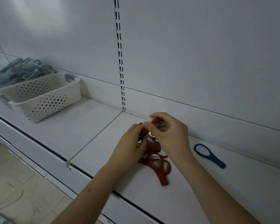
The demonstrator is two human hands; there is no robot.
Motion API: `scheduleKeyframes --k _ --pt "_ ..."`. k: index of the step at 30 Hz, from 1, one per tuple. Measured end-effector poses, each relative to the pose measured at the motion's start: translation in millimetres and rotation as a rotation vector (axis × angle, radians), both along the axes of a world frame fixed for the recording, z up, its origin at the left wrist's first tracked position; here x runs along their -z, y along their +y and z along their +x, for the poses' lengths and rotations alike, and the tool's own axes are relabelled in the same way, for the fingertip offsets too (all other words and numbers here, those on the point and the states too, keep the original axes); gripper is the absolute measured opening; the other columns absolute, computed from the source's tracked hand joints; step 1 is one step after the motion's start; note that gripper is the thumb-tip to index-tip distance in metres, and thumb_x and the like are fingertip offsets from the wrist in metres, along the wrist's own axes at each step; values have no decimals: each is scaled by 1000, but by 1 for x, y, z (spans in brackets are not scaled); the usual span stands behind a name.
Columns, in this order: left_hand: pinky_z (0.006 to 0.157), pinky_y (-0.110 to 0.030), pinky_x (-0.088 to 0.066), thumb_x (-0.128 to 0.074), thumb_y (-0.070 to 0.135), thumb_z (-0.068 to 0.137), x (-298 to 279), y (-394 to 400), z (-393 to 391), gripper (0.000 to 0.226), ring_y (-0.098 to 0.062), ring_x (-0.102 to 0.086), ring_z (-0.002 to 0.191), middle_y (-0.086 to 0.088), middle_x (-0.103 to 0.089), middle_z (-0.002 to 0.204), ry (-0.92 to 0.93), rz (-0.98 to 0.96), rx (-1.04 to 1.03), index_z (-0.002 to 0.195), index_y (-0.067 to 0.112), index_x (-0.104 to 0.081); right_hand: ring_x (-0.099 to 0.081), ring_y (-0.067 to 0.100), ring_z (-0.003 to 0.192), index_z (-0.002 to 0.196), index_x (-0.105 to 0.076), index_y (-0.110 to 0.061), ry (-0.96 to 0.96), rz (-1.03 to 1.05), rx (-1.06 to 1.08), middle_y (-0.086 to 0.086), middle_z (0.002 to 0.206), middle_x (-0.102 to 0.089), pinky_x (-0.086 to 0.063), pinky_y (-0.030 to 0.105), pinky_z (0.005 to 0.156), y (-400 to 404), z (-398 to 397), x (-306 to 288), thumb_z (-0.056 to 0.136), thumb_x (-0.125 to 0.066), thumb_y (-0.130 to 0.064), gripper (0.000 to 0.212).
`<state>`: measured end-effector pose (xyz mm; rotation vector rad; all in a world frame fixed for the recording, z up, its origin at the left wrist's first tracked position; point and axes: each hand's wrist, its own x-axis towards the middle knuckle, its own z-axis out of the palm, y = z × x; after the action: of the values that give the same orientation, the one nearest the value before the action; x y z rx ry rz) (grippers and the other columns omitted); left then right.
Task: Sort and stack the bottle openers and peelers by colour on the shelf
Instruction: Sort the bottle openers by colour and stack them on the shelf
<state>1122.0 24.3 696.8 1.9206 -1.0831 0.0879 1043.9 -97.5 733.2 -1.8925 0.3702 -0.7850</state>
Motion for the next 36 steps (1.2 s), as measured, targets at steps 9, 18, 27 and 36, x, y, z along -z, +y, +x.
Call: scheduleKeyframes --k 9,18,27,36 --pt "42 -21 -33 -54 46 98 -5 18 50 40 -12 -38 45 2 -45 52 724 -185 -150 77 12 -52 -54 -3 89 109 -63 -33 387 -391 -95 -20 105 -58 -44 17 78 -20 -11 2 82 -72 -47 32" --pt "47 -24 -34 -46 10 99 0 18 61 6 -17 -48 63 -4 -52 75 1311 -565 190 96 15 -45 -59 2 87 102 -61 -29 669 -415 -184 -16 97 -60 -53 23 79 -2 -2 18 76 -79 -44 35" --pt "85 -40 -59 -37 3 103 0 19 54 17 -28 -70 93 -16 -70 99 1271 -520 336 119 7 -44 -68 8 63 91 -68 -17 276 94 -146 0 73 -73 -52 16 61 -11 8 -10 95 -60 -9 12" --pt "97 -50 -53 -41 1 103 10 12 59 28 -31 -68 99 -21 -66 108 1056 -546 6 131 3 -41 -56 1 85 106 -56 -30 452 -385 -2 -15 100 -56 -46 15 71 18 8 19 88 -61 -53 30"
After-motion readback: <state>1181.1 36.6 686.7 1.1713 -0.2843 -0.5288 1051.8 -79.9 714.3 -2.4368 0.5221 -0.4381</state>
